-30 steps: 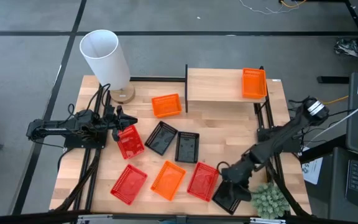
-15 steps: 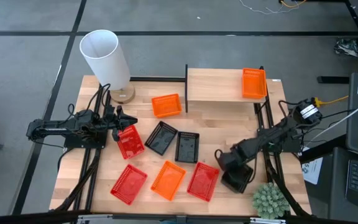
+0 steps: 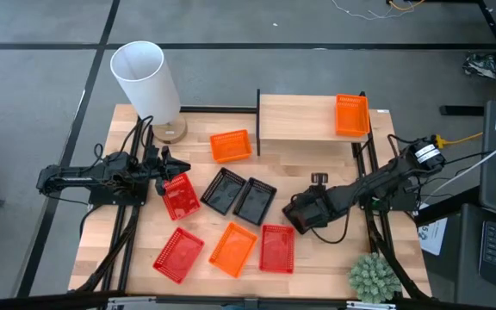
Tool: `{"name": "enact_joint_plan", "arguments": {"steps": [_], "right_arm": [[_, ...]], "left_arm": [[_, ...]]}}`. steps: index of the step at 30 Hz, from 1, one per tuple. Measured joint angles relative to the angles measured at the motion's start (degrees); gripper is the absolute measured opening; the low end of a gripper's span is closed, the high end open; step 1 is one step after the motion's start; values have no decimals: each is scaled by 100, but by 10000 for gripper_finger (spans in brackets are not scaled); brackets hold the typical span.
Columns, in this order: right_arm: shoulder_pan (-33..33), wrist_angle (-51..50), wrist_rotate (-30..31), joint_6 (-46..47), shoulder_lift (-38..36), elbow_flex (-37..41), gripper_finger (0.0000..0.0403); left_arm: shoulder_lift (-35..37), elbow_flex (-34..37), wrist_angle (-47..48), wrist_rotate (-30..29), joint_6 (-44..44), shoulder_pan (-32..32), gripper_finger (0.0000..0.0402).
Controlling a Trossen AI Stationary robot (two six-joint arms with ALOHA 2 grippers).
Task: Stack baskets on shelf by color
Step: Put the bottom black basket on the shelf
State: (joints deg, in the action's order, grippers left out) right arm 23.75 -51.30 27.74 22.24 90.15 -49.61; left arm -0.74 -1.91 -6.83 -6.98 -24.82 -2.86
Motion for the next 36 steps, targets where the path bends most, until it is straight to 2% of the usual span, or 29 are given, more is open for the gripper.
{"name": "enact_joint_plan", "arguments": {"steps": [3, 5, 11, 13, 17, 22, 29, 36], "right_arm": [[2, -463, 406, -265, 0, -305, 129], [1, -691, 354, 14, 0, -528, 129], [49, -591, -1166, 1410, -4, -1253, 129], [147, -264, -1400, 1861, -4, -1349, 129], [435, 409, -1863, 1878, -4, -1307, 129], [769, 629, -2477, 1797, -2, -1196, 129], [983, 466, -2493, 1794, 30, -1193, 129], [990, -557, -2616, 2251, 269, -1193, 129]], "left_arm": [[1, 0, 0, 0, 1, 0, 41], [-1, 0, 0, 0, 0, -1, 41], [0, 0, -2, 0, 0, -1, 41], [-1, 0, -2, 0, 0, 1, 41], [-1, 0, -2, 0, 0, -1, 41], [1, 0, 1, 0, 247, -1, 41], [-1, 0, 0, -1, 401, 0, 41], [0, 2, -8, -1, 398, 0, 41]]}}
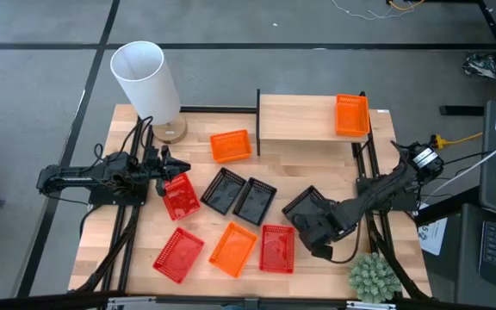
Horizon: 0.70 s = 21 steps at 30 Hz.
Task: Stack baskets on shelf by color
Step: Put the bottom black basket on the shelf
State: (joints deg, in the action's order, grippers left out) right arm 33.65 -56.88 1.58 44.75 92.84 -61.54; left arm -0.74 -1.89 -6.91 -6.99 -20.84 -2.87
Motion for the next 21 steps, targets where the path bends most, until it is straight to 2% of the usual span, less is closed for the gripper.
{"name": "enact_joint_plan", "arguments": {"steps": [7, 10, 14, 17, 21], "right_arm": [[-21, -245, -137, -311, 473, 9, 129], [-125, -733, 331, -432, 618, 9, 129], [-272, -1498, 1421, -261, 662, 9, 129], [-313, -1626, 2146, -189, 636, 9, 129], [-310, -1655, 2102, -314, 630, 4, 129]], "left_arm": [[-1, 0, -5, 1, -2, 0, 41], [-1, 0, -5, 1, -3, 0, 41], [-1, 0, -5, 1, -2, 1, 41], [0, 0, -5, 1, -2, 0, 41], [0, 0, -5, 1, -2, 0, 41]]}}
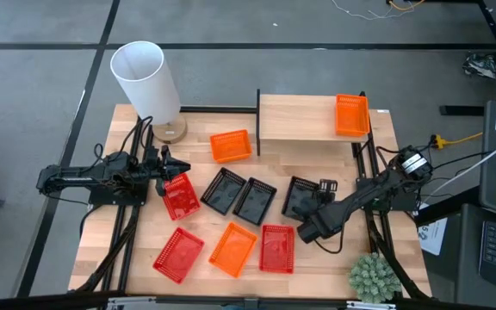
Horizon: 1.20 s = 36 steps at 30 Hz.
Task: Stack baskets on shelf by color
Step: Put the bottom black basket on the shelf
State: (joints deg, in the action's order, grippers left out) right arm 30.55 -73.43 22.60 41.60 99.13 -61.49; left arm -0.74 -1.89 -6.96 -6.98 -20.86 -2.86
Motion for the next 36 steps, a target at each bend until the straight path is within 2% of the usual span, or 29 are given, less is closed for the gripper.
{"name": "enact_joint_plan", "arguments": {"steps": [4, 9, 11, 14, 19, 30, 36], "right_arm": [[52, -249, -96, 222, 0, -249, 129], [332, -536, 610, 411, 0, -858, 129], [455, -341, 494, 97, 0, -1039, 129], [616, 379, -36, -468, 0, -1136, 129], [726, 1168, -222, -1039, 0, -1088, 129], [392, 1700, -228, -1008, 0, -453, 129], [211, 2344, -470, -1034, 0, -34, 129]], "left_arm": [[1, 0, 0, 0, 0, 1, 41], [1, 0, 0, 0, 0, 1, 41], [1, 0, 0, 0, 2, -1, 41], [-1, 0, 0, 0, 2, -1, 41], [0, 0, 1, 0, 2, -1, 41], [0, 0, 0, 0, 4, -1, 41], [-1, 0, 2, 0, 4, -1, 41]]}}
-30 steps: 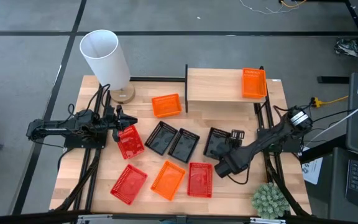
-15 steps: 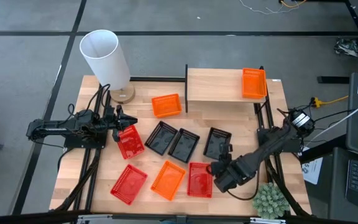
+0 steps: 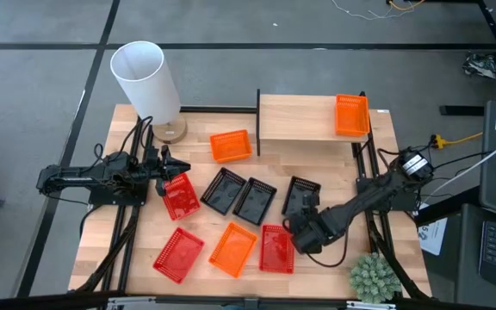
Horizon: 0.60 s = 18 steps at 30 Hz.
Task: Stack baskets on shelf by color
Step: Put the bottom black basket on the shelf
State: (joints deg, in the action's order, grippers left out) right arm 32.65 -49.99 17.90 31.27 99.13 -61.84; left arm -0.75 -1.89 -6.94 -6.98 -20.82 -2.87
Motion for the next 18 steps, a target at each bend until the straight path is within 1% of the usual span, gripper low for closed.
{"name": "enact_joint_plan", "arguments": {"steps": [3, 5, 7, 9, 10, 11, 15, 18], "right_arm": [[-81, 237, 56, -30, 0, 230, 129], [-115, 226, 329, -3, 0, 295, 123], [-119, 118, 550, 137, 0, 295, 98], [-118, -91, 642, 187, 0, 167, 50], [-112, -234, 684, 190, 0, 49, 26], [-81, -410, 758, 173, 0, -87, 15], [38, -1402, 863, 453, 0, -872, 7], [236, -2310, 1370, 570, 0, -1590, 6]], "left_arm": [[0, 0, 0, 0, 0, 0, 41], [0, 0, -2, 0, 0, 1, 41], [1, 0, 0, 0, 0, 1, 41], [0, 0, 0, 0, 1, 2, 41], [0, 0, 0, 0, 2, 2, 41], [0, 0, 0, 0, 2, 0, 41], [0, 0, 0, 0, 2, 1, 41], [2, 0, 0, 0, 2, 2, 41]]}}
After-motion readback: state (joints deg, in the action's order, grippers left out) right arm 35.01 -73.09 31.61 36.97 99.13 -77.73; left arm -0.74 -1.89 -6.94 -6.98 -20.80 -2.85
